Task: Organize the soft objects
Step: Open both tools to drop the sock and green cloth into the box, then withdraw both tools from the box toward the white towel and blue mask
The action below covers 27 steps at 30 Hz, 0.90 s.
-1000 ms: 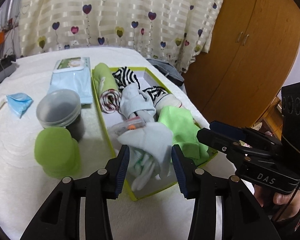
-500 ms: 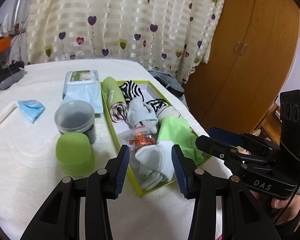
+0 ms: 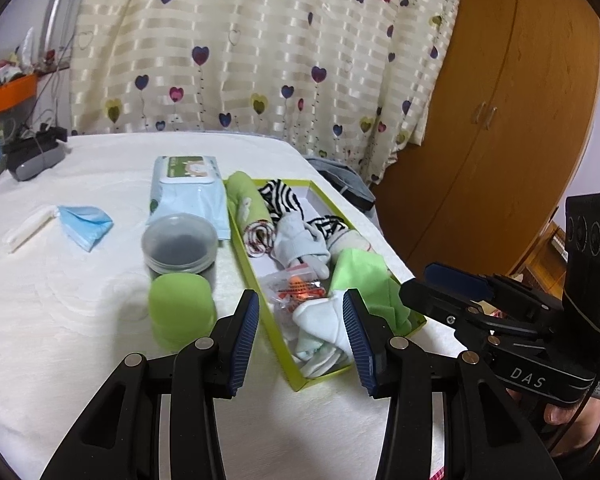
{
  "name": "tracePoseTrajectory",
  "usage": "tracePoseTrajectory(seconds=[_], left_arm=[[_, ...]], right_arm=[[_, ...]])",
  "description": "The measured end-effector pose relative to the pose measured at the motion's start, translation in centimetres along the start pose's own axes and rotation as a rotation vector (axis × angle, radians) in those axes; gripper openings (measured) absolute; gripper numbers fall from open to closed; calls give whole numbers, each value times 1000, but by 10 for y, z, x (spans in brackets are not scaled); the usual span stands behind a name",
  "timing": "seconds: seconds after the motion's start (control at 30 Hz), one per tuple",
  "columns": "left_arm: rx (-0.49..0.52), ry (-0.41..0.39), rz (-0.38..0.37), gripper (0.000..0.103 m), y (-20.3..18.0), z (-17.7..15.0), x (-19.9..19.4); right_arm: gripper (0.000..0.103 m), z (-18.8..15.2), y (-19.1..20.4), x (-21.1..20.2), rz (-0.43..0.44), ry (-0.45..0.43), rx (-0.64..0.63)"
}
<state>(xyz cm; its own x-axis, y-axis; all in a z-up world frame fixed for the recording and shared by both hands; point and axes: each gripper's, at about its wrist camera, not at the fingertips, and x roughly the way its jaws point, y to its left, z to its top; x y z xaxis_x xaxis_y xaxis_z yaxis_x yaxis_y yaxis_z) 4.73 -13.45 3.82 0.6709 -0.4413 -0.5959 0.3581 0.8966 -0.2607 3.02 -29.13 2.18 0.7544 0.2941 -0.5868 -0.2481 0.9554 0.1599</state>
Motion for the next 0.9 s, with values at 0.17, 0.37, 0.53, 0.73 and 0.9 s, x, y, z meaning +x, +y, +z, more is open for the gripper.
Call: tracePoseTrajectory(seconds=[0.17, 0.37, 0.53, 0.73, 0.9], left_arm=[[-18, -7, 14, 42, 9, -2, -4], [-50, -14, 44, 42, 25, -2, -9], [-77, -30, 78, 42, 44, -2, -16], [-106, -45, 131, 43, 69, 1, -25], [-131, -57, 179, 42, 90, 3, -33]], right_arm=[[48, 1, 8, -1, 9, -6, -9], [49, 2, 14, 2, 33, -13, -12], [49, 8, 24, 6, 51, -18, -25], [49, 19, 47, 18, 91, -17, -69], [49, 29, 68, 29, 155, -10, -94]])
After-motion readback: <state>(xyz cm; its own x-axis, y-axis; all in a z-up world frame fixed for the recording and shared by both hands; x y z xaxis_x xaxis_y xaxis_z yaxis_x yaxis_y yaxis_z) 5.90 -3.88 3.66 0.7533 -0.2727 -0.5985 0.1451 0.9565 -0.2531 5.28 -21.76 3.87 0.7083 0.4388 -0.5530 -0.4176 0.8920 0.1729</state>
